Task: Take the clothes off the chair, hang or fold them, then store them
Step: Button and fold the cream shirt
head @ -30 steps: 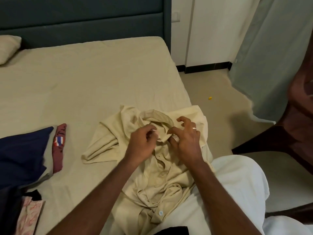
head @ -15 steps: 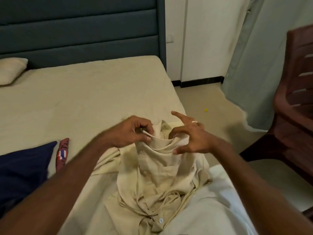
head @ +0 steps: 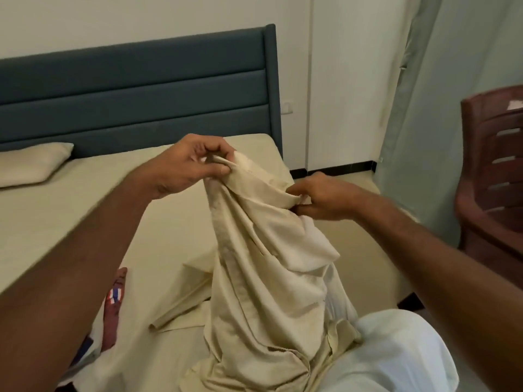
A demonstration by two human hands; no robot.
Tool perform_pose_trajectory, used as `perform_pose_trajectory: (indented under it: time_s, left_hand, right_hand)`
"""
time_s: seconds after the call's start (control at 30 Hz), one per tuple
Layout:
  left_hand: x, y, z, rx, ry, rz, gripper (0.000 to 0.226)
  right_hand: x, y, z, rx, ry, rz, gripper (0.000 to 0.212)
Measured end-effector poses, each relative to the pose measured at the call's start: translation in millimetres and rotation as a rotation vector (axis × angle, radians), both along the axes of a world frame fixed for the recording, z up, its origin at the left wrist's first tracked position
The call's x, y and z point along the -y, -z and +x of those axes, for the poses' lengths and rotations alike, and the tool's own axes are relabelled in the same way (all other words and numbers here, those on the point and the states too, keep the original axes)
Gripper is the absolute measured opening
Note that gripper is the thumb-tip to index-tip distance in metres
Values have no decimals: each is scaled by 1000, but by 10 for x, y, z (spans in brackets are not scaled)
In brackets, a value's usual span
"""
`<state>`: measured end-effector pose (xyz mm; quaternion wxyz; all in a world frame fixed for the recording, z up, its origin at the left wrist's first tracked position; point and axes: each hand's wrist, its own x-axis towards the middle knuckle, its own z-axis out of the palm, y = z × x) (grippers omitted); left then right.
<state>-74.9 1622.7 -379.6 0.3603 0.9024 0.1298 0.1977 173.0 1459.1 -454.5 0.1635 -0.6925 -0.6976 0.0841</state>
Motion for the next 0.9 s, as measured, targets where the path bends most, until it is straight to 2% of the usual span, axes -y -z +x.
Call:
perform_pose_trajectory:
  time_s: [0.1, 0.13, 0.17, 0.3, 0.37, 0.4, 0.5, 0.57, 0.67, 0.77, 0.83, 0.9]
  left_hand:
    - [-122, 271, 111, 170, -616, 109, 24]
    - [-31, 356, 175, 211, -736, 102, 30]
    - [120, 441, 247, 217, -763, 69, 35]
    - [857, 694, 653, 40, -527, -261, 51]
    - [1026, 770, 843, 95, -505, -490, 53]
    - [1048, 782, 921, 157, -515, -545, 50]
    - [924, 698, 983, 221, -542, -388, 32]
    - [774, 529, 942, 222, -477, -396, 19]
    - [580, 87, 834, 259, -361, -455, 12]
    - [351, -500, 785, 254, -343, -578, 17]
    - [294, -928, 794, 277, -265, -682, 26]
    - [348, -1361, 797, 378, -164, -823, 40]
  right_hand:
    - [-6, -289, 102, -131, 84, 99, 31]
    - [-16, -394, 131, -162, 98, 120, 31]
    - [-34, -469, 137, -189, 105, 121, 30]
    - [-137, -651, -9, -142, 136, 174, 25]
    - [-157, -731, -116, -77, 160, 213, 28]
    - [-139, -789, -160, -40, 173, 237, 28]
    - [-21, -998, -166, 71, 238, 316, 20]
    - [98, -1206, -42, 110, 292, 348, 15]
    - [268, -1521, 202, -35, 347, 453, 19]
    - [376, -1817, 352, -289, 350, 597, 19]
    - [447, -2050, 368, -434, 251, 613, 13]
    - [508, -2293, 369, -546, 97, 618, 14]
